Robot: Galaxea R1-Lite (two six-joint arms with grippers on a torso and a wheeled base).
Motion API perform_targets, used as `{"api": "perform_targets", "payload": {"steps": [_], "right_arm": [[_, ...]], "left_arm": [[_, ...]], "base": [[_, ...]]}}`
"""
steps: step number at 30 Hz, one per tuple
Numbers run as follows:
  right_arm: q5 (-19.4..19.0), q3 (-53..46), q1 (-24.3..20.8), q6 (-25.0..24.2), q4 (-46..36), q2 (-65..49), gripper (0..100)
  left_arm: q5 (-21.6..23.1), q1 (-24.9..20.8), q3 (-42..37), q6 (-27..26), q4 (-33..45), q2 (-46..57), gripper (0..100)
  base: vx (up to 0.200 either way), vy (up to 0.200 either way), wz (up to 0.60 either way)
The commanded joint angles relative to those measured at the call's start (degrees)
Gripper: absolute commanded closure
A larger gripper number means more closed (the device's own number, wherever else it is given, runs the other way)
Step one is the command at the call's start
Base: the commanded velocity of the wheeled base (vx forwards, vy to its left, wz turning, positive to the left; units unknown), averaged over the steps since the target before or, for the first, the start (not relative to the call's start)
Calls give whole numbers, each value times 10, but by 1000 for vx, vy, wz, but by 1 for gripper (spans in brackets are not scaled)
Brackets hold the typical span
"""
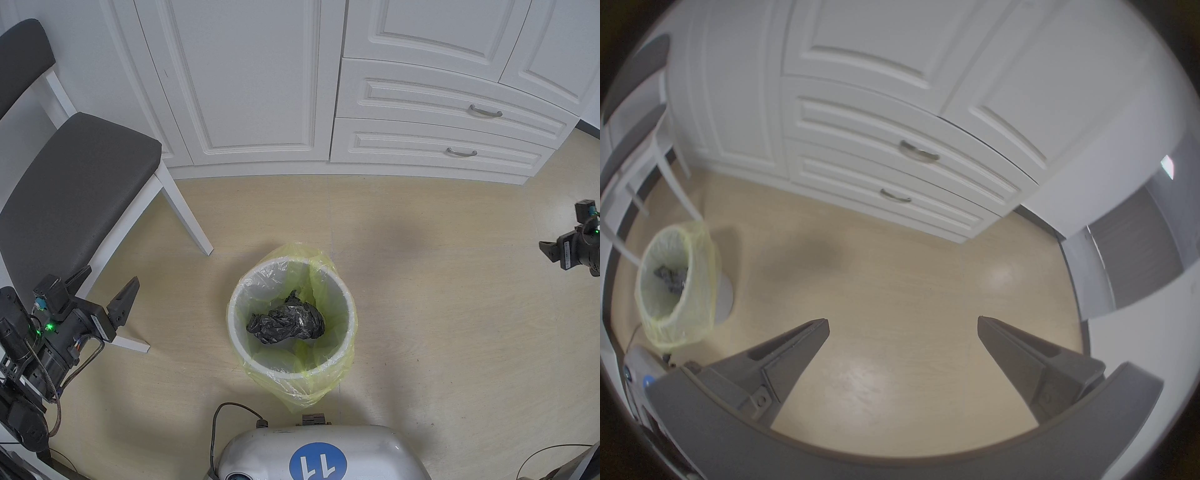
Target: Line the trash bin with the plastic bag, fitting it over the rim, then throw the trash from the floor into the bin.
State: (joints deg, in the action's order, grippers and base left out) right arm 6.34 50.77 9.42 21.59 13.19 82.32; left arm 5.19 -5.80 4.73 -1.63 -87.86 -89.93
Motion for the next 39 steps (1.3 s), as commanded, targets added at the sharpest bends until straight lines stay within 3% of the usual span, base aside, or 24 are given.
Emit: {"api": "perform_targets", "payload": {"steps": [1, 6, 11, 15, 16, 19, 23, 28, 29, 31, 35, 39], "right_arm": [[-152, -142, 182, -96, 140, -24, 0], [-181, -208, 227, -198, 213, -12, 0], [-181, -248, 238, -246, 293, 19, 0], [-181, -295, 192, -315, 391, 20, 0], [-177, -321, 150, -354, 441, 20, 0], [-172, -362, 86, -393, 511, 18, 0], [-135, -393, -3, -396, 560, 16, 0], [-36, -400, -122, -395, 575, 7, 0], [-34, -401, -125, -395, 575, 6, 0], [0, -418, -177, -388, 574, -23, 0], [11, -441, -229, -364, 569, -88, 0], [12, -465, -236, -317, 566, -139, 0]], "left_arm": [[0, -11, -8, 0, 0, 5, 0], [-1, -16, -16, 0, 0, 11, 0], [-1, -18, -22, -1, 0, 29, 0], [-1, -18, -27, -1, 1, 49, 0], [-1, -18, -35, -1, 1, 54, 0], [-2, -19, -47, -5, 0, 63, 0], [-3, -30, -47, -17, 1, 98, 0], [-3, -40, -47, -33, 1, 129, 0], [-3, -40, -47, -33, 1, 129, 0], [-5, -42, -47, -39, 1, 146, 0], [-5, -42, -47, -39, 1, 179, 0], [-4, -54, -47, -39, 1, 213, 0]], "base": [[0, 0, 0], [0, 0, 0], [0, 0, 0], [0, 0, 0], [0, 0, 0], [0, 0, 0], [0, 0, 0], [0, 0, 0], [0, 0, 0], [0, 0, 0], [0, 0, 0], [0, 0, 0]]}}
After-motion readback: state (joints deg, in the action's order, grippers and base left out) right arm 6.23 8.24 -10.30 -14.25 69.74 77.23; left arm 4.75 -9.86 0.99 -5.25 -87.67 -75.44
